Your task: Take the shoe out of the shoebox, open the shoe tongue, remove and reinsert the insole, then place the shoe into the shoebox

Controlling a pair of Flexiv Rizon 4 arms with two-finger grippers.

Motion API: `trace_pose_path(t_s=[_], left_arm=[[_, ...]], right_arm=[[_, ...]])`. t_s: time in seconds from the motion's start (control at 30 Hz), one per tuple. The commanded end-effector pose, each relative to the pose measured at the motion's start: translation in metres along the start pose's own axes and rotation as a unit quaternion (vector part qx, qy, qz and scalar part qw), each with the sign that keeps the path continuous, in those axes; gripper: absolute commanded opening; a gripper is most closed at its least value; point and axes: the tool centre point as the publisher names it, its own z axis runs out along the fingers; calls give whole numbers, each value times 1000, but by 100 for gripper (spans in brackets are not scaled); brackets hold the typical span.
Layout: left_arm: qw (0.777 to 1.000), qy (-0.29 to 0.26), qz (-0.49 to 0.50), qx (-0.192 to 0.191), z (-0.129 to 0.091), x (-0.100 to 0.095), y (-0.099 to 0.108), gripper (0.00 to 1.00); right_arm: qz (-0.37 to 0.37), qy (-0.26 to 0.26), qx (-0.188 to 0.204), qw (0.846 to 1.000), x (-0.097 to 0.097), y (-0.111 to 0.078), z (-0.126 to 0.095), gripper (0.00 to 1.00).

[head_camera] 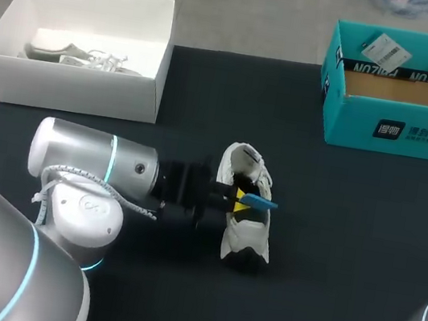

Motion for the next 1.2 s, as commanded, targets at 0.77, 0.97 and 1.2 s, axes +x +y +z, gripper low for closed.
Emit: trace_pose_path(t_s=[0.77,0.97,1.2], left_arm=[[1000,13,21,1,1,12,-24,0],[1000,15,17,-12,7,6,-11,0],[1000,11,4,-13,6,1,-4,11]], right_arm=[[1,-1,1,1000,0,0,0,100],[1,-1,1,1000,0,0,0,100],[1,-1,1,1000,0,0,0,100]])
